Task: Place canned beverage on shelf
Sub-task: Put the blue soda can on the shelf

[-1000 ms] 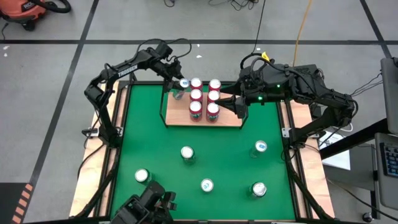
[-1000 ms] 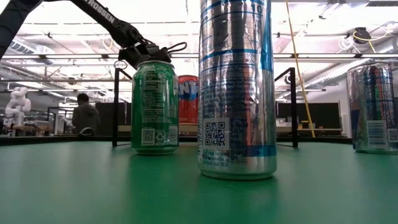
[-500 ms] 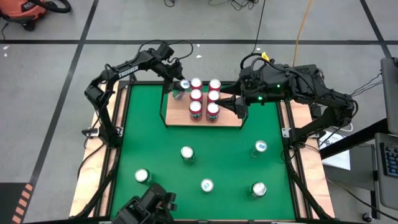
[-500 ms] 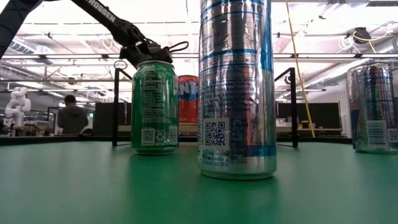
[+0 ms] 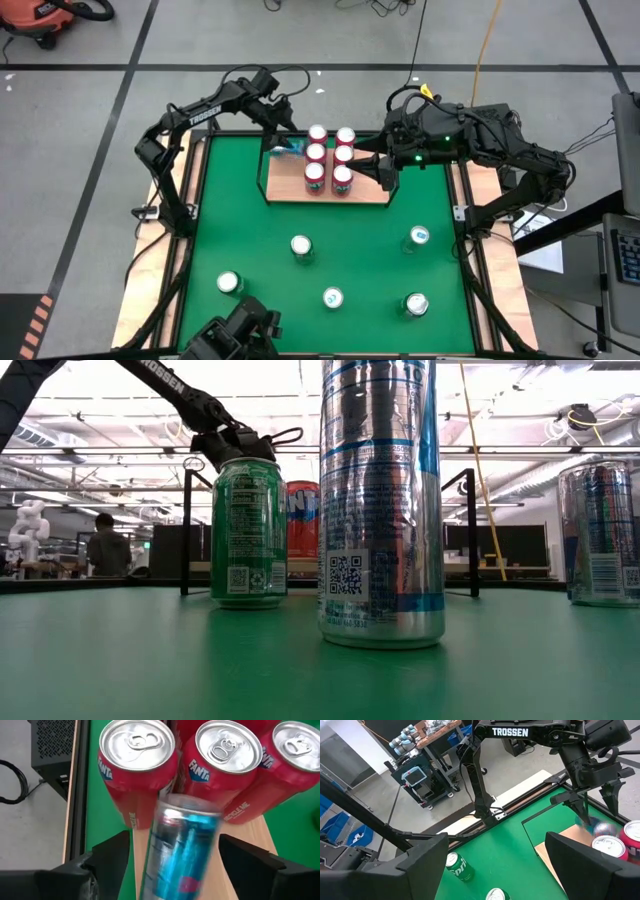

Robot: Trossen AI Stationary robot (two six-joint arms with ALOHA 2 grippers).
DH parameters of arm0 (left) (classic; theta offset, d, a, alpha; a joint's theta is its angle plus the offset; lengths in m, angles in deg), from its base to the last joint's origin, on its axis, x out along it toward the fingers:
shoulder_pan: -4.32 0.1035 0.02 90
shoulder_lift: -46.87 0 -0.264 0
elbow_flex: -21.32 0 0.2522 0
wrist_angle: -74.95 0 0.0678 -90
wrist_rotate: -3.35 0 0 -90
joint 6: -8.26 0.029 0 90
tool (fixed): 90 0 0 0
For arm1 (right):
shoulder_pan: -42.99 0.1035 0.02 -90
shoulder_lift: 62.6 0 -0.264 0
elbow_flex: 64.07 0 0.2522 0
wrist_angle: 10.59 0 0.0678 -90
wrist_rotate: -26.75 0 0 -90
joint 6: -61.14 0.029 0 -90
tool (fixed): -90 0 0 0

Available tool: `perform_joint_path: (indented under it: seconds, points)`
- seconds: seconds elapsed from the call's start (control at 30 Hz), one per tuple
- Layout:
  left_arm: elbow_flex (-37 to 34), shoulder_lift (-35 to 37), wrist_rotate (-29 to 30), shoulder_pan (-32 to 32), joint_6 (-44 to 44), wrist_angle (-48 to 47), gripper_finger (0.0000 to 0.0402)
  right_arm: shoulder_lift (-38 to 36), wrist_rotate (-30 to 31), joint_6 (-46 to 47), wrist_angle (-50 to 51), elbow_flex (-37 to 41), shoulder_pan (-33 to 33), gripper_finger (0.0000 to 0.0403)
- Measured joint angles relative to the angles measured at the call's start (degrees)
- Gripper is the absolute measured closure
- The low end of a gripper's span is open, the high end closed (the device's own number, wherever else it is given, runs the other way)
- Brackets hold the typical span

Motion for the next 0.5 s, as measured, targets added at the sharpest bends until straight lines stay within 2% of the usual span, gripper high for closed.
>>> perform_joint_path:
  seconds: [0.1, 0.33, 0.5]
  points:
    - [0.0, 0.0, 0.0, -0.1, 0.1, -0.7, 0.0135, 0.0, 0.0, 0.0, 0.0, 0.0, 0.0, 0.0080]
    - [0.0, 0.0, 0.8, -1.1, 1.6, -4.3, 0.0233, 0.0, 0.0, -0.2, 0.0, 0.0, 0.0, 0.0080]
    - [0.1, 2.6, 3.7, -1.7, 0.6, -7.0, 0.0256, 0.0, 0.0, -0.3, 0.0, 0.0, 0.0, 0.0080]
